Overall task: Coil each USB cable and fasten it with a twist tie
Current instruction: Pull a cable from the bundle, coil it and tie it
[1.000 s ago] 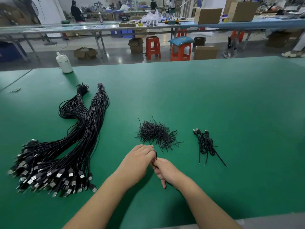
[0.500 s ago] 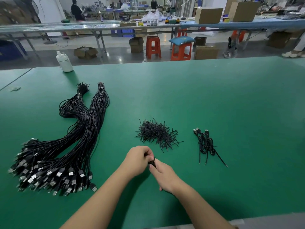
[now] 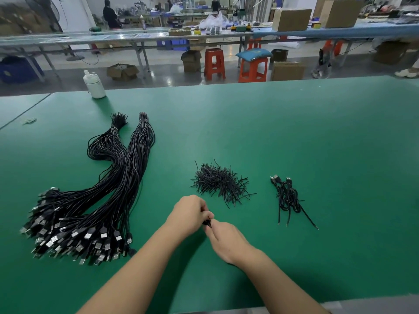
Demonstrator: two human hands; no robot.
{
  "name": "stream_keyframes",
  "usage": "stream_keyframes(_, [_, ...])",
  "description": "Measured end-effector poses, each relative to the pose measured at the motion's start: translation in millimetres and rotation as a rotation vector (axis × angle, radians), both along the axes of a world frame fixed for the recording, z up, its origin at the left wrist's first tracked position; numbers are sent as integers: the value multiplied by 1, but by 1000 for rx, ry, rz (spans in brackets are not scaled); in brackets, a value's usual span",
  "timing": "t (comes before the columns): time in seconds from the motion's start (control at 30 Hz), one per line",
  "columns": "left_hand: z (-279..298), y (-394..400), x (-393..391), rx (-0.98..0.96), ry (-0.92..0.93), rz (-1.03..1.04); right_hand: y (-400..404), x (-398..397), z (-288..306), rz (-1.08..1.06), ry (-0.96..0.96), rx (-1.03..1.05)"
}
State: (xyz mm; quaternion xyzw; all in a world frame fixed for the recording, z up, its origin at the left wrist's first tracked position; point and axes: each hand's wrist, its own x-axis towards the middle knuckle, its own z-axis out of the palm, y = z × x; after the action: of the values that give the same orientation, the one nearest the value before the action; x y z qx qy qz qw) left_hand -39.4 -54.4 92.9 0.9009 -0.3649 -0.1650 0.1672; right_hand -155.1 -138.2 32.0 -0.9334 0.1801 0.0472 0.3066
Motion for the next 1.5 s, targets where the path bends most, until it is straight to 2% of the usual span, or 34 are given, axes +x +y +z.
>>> stream_keyframes(0.23, [10,1,3,45,85,-93,0,1,0,-8,7,-2])
stream_keyframes(0.43, [8,-4,-6,66,30,-88,-1,2,1,-32,22,-14])
stream_keyframes(0.57, [7,-8,-12,143,-156,-153,-3,1,2,-34,37,-21])
stream_keyframes(0.7, [5,-9,-15,302,-353,-248,-4,3,-1,-29,52,-30])
stream_keyframes(0.87, [6,-9,-22,389,-399,-298,-7,1,-5,-49,66,93])
stream_keyframes(1.0, [6,-5,-20,424,-334,-263,-12,-6,-3,-102,22,468])
stream_keyframes(1.13, [0,3,-11,349,-224,-140,-22,-14,5,-124,-11,857])
stream_keyframes(1.23, [2,9,0,207,-35,36,-30,-17,7,-308,-136,1271])
stream_keyframes(1.3, [4,14,7,82,112,137,-35,-21,4,-454,-267,1473])
stream_keyframes(1.37, [4,19,9,-31,246,206,-37,-25,0,-517,-352,1542])
stream_keyframes(1.4, [4,21,8,-68,299,222,-36,-26,-2,-509,-365,1514])
stream_keyframes(1.5, [5,20,-1,-176,499,256,-24,-25,-3,-386,-320,1255])
